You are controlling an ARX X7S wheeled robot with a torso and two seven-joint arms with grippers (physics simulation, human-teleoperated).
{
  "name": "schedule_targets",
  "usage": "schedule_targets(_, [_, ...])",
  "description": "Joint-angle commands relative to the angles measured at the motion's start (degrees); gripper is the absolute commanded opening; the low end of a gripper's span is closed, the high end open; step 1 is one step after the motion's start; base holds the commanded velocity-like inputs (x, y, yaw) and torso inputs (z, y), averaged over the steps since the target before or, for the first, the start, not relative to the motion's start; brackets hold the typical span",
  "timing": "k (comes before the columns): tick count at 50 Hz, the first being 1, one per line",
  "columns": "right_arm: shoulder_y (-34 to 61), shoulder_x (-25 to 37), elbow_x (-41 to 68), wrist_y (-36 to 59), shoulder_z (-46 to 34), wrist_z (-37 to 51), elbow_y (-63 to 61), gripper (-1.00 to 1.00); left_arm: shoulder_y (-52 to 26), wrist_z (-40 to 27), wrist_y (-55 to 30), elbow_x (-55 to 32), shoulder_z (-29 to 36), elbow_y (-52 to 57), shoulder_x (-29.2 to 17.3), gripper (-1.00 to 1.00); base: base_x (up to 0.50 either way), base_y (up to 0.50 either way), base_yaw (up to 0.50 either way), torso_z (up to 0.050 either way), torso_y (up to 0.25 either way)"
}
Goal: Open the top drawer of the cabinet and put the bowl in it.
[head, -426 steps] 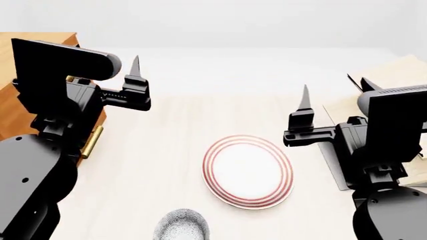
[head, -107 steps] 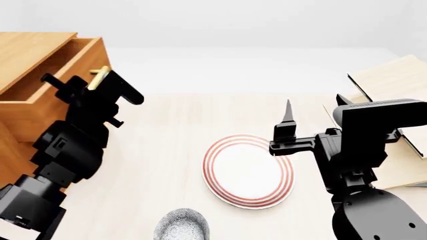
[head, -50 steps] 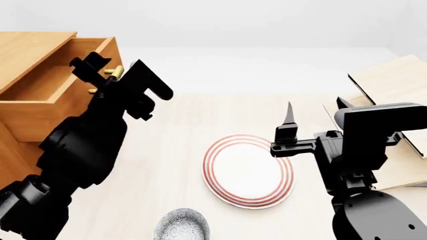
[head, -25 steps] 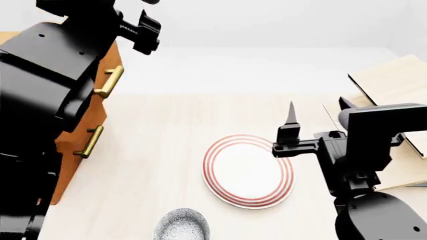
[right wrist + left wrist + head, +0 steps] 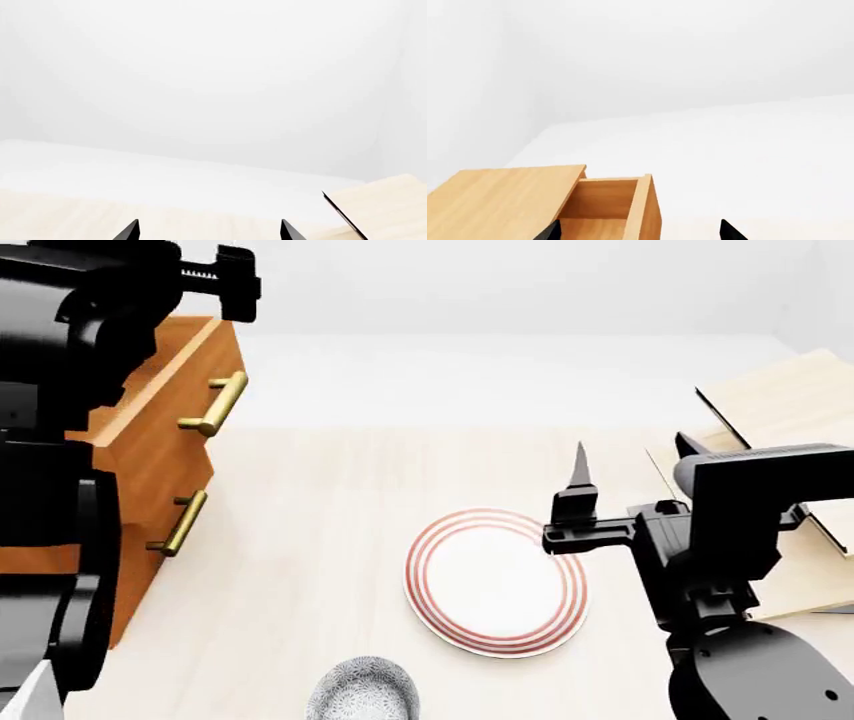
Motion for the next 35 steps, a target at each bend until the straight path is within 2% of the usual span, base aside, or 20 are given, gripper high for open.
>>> schedule_targets(1, [-0.12, 0.17, 0.14, -0.35, -0.24, 0.25, 0.26, 1.0, -1.01, -0.73, 2.21, 0.28, -1.95, -9.95, 0.07, 1.0, 0.0, 0.0, 0.0, 0.0, 0.0])
schedule_targets(11, [0.12, 0.2, 0.26, -0.18, -0.75, 0.67, 0.32, 1.0, -2.24, -1.06, 2.52, 0.31, -2.76, -16.58, -0.17, 1.0, 0.0, 0.0, 0.0, 0.0, 0.0])
schedule_targets(29, [0.1, 0.28, 0.4, -1.36, -1.29, 0.75, 1.77, 1.0, -10.16, 1.74, 11.71, 1.81, -1.38, -39.0, 2.58, 1.0, 0.0, 0.0, 0.0, 0.0, 0.0])
schedule_targets(35, [0.22, 0.16, 0.51, -1.9, -1.44, 0.71, 2.32, 1.0, -9.89, 3.09, 10.55, 2.38, -0.08, -39.72, 2.66, 1.0, 0.0, 0.0, 0.0, 0.0, 0.0])
